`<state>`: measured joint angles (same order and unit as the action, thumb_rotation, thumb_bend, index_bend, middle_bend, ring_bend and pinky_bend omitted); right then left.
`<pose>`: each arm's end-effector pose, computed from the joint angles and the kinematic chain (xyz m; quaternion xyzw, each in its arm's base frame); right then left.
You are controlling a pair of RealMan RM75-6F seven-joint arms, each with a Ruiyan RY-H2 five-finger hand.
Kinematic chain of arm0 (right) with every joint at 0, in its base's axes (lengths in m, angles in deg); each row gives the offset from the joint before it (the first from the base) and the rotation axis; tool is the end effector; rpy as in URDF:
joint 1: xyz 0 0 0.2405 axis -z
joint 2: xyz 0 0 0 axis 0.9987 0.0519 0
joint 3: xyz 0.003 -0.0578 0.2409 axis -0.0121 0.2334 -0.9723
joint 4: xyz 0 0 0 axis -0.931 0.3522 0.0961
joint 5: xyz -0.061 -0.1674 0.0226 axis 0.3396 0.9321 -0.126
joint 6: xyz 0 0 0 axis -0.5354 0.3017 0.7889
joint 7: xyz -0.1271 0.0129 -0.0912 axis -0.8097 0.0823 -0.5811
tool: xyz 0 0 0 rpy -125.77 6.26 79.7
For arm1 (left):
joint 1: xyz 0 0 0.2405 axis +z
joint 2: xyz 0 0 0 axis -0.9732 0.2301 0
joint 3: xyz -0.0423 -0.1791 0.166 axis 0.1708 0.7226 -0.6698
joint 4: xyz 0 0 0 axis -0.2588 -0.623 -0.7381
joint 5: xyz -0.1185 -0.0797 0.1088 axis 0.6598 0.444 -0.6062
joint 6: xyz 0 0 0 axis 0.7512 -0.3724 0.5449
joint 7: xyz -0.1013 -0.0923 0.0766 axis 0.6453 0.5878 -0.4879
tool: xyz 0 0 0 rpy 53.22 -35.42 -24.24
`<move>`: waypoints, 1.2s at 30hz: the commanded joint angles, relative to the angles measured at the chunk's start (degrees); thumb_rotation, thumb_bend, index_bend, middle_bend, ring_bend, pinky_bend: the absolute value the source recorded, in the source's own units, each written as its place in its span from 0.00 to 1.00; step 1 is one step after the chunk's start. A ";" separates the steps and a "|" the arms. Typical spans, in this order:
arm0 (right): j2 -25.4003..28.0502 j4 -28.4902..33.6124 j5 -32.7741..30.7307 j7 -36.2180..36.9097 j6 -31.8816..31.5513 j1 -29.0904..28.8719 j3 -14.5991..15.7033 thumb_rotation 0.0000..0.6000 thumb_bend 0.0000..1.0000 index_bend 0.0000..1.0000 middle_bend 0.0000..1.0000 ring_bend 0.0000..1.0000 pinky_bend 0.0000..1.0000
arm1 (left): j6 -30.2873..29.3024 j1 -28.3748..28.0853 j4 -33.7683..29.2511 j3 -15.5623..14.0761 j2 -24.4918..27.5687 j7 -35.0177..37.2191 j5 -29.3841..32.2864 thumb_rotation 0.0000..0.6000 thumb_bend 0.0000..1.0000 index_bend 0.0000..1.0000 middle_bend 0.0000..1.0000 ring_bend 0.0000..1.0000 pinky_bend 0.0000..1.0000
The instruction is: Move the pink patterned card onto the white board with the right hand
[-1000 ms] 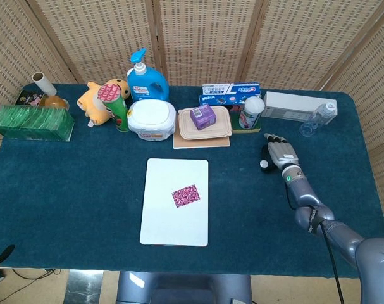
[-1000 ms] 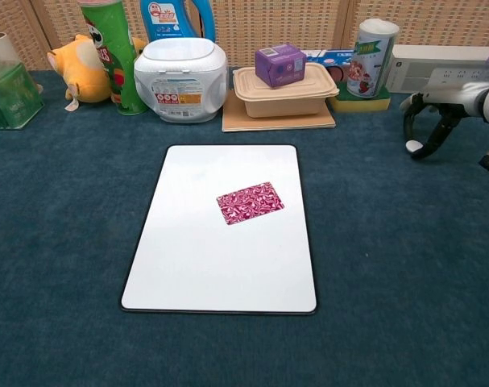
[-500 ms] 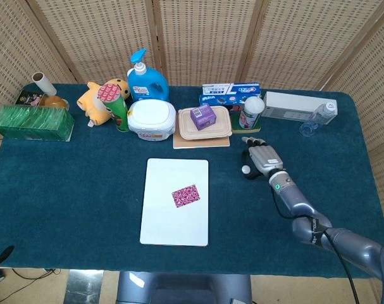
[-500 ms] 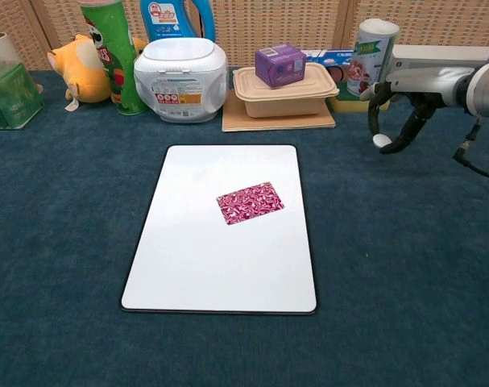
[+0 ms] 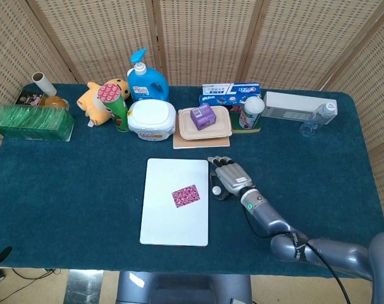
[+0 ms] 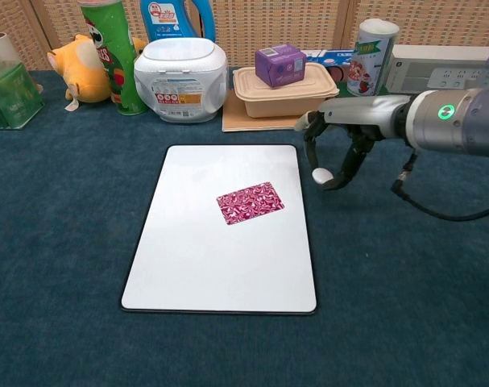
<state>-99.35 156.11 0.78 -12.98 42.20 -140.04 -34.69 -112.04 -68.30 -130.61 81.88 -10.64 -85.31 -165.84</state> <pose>-0.1132 -0.3621 -0.0086 0.7722 -0.4446 0.3005 0.3401 -0.2751 0.1088 0.2215 -0.5599 -0.3675 -0.4261 0.6081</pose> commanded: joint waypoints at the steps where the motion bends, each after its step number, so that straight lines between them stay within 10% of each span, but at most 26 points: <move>1: -1.93 0.65 -1.92 -1.75 -1.16 -1.57 0.13 1.00 0.34 0.56 0.06 0.00 0.02 | -0.05 0.01 0.04 0.01 0.10 0.24 0.05 1.00 0.05 0.00 0.00 0.00 0.02; 18: -8.68 -0.96 -14.95 -7.00 -5.35 -7.82 -1.86 1.00 0.34 0.56 0.06 0.00 0.02 | 0.07 -0.10 0.42 -0.26 0.52 1.34 -0.30 1.00 0.05 0.00 0.00 0.00 0.02; 36: -13.15 -3.39 -15.54 -6.10 -7.85 -8.50 -2.65 1.00 0.35 0.56 0.06 0.00 0.00 | 0.47 -0.43 0.61 -0.27 1.15 3.02 0.02 1.00 0.05 0.00 0.00 0.00 0.02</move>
<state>-112.46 152.75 -14.76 -19.05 34.33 -148.55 -37.37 -111.60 -68.71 -130.01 81.61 -9.52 -82.30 -165.85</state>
